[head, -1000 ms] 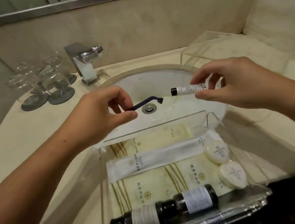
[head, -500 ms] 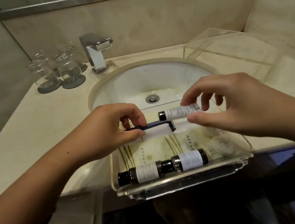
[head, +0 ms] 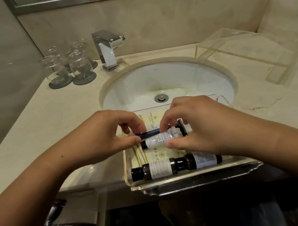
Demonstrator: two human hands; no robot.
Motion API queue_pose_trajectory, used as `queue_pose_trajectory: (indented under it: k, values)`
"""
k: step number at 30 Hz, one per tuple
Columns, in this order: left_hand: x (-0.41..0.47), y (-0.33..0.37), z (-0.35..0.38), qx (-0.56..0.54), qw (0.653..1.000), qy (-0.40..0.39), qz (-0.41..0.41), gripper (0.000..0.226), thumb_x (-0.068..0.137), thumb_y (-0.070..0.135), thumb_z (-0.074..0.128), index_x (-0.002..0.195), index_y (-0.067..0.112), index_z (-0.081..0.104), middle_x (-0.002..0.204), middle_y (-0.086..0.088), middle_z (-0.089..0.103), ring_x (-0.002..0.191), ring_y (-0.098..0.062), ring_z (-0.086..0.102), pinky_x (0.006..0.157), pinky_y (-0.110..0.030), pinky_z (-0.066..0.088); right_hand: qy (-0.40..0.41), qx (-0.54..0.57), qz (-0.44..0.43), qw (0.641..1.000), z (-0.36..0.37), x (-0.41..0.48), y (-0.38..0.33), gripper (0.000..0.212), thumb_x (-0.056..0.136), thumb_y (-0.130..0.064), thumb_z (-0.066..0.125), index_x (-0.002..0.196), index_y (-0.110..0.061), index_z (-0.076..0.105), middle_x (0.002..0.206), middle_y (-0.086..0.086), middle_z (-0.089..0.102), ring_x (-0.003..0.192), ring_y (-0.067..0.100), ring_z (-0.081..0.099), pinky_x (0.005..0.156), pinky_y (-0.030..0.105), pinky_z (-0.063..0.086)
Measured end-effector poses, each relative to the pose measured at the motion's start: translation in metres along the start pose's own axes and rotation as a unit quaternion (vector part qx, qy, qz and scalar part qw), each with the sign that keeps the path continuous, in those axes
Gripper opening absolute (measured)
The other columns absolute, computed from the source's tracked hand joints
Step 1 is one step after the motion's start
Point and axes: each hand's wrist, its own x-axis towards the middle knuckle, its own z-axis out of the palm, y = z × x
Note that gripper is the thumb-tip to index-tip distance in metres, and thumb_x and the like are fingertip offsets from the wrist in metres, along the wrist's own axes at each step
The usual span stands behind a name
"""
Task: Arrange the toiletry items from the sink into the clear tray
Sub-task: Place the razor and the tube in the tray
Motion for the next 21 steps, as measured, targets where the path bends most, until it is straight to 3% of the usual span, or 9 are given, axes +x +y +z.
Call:
queue_pose_trajectory:
  k: [4, 9, 18, 21]
  values:
    - [-0.003, -0.003, 0.001, -0.009, 1.0, 0.009, 0.004, 0.017, 0.087, 0.024, 0.077, 0.095, 0.039, 0.076, 0.089, 0.036, 0.066, 0.085, 0.009, 0.058, 0.069, -0.003, 0.04, 0.011, -0.022, -0.006, 1.0, 0.009, 0.006, -0.01, 0.028, 0.084, -0.053, 0.069, 0.109, -0.042, 0.067, 0.103, -0.018, 0.053, 0.099, 0.004, 0.052, 0.083, 0.023, 0.039]
    - [-0.007, -0.006, 0.0, -0.019, 1.0, 0.007, 0.0, 0.022, 0.088, 0.019, 0.074, 0.095, 0.039, 0.077, 0.089, 0.035, 0.067, 0.085, 0.009, 0.058, 0.069, -0.003, 0.039, 0.004, -0.04, -0.017, 0.999, 0.012, 0.008, -0.014, 0.028, 0.082, -0.056, 0.069, 0.106, -0.043, 0.062, 0.099, -0.018, 0.052, 0.094, 0.004, 0.047, 0.082, 0.024, 0.03]
    - [-0.009, -0.01, 0.0, 0.005, 1.0, -0.008, 0.015, 0.022, 0.086, 0.028, 0.076, 0.103, 0.042, 0.075, 0.089, 0.029, 0.067, 0.089, 0.001, 0.056, 0.069, -0.006, 0.039, -0.027, -0.019, -0.013, 0.999, 0.011, 0.008, -0.011, 0.019, 0.083, -0.056, 0.069, 0.098, -0.044, 0.071, 0.098, -0.017, 0.052, 0.097, 0.005, 0.052, 0.078, 0.022, 0.037]
    - [-0.007, -0.01, 0.002, 0.019, 0.999, -0.007, 0.025, 0.022, 0.084, 0.031, 0.079, 0.102, 0.043, 0.074, 0.089, 0.026, 0.068, 0.088, -0.001, 0.056, 0.069, -0.007, 0.039, -0.017, -0.008, -0.012, 1.0, 0.01, 0.007, -0.007, 0.024, 0.081, -0.055, 0.071, 0.103, -0.046, 0.066, 0.104, -0.018, 0.051, 0.101, 0.007, 0.05, 0.084, 0.026, 0.043]
